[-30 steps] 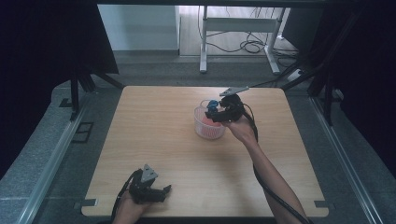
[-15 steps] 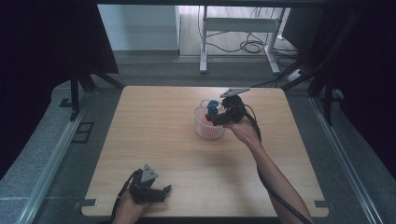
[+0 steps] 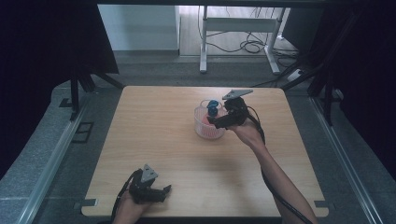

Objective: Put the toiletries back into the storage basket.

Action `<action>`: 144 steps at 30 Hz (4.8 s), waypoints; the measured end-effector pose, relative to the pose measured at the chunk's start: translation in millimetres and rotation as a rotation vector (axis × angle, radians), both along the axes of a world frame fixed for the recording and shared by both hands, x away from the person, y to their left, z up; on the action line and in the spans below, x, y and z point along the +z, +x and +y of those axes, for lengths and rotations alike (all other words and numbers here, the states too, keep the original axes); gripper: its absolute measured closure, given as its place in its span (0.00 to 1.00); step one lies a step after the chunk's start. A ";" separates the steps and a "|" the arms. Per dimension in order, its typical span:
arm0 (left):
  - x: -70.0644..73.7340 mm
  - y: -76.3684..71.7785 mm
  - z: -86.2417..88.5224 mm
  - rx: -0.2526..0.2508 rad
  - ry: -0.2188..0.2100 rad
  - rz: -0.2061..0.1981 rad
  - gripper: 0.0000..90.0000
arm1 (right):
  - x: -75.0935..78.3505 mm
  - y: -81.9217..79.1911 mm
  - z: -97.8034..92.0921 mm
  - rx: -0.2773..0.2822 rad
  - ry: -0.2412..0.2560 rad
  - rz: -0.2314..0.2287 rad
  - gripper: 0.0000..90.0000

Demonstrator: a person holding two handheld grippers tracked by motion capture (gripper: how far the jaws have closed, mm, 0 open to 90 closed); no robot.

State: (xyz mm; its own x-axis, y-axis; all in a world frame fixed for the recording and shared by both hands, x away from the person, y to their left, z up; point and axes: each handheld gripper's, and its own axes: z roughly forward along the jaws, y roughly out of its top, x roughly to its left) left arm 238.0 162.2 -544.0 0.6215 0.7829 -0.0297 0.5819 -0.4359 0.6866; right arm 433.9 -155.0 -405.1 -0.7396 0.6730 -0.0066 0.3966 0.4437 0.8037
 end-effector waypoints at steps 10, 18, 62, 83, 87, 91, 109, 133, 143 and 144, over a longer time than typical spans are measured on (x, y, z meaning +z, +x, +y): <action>0.0 0.0 0.0 0.000 0.000 0.000 0.12 | 4.1 -10.6 -1.2 0.018 -0.013 -0.017 0.01; 0.0 0.0 0.0 0.000 0.000 0.000 0.12 | 4.3 -20.0 -4.7 0.028 -0.012 -0.020 0.02; 0.1 -0.1 -0.2 0.001 -0.001 0.000 0.12 | -12.1 -75.0 -40.7 0.042 -0.006 -0.015 0.04; 0.1 0.0 -0.1 0.000 0.001 -0.001 0.12 | -29.9 -99.1 -55.3 0.054 -0.040 -0.012 0.04; 0.1 0.0 -0.1 0.000 0.001 -0.001 0.12 | -34.5 -103.2 -59.7 0.052 -0.046 -0.010 0.04; 0.1 -0.2 -0.3 0.003 -0.001 0.000 0.12 | -40.3 -107.4 -63.7 0.047 -0.052 -0.008 0.03; 0.1 -0.2 -0.3 0.003 -0.001 0.000 0.12 | -66.6 -129.5 -77.1 0.042 -0.057 -0.006 0.02; 0.1 -0.3 -0.3 0.004 -0.002 0.001 0.12 | -98.4 -150.0 -95.4 0.014 -0.073 0.009 0.01; 0.0 -0.3 -0.3 0.004 -0.002 0.000 0.12 | -115.4 -152.5 -98.2 0.005 -0.098 0.028 0.01; 0.1 -0.3 -0.3 0.004 -0.002 0.001 0.12 | -117.0 -152.7 -97.9 0.006 -0.098 0.030 0.01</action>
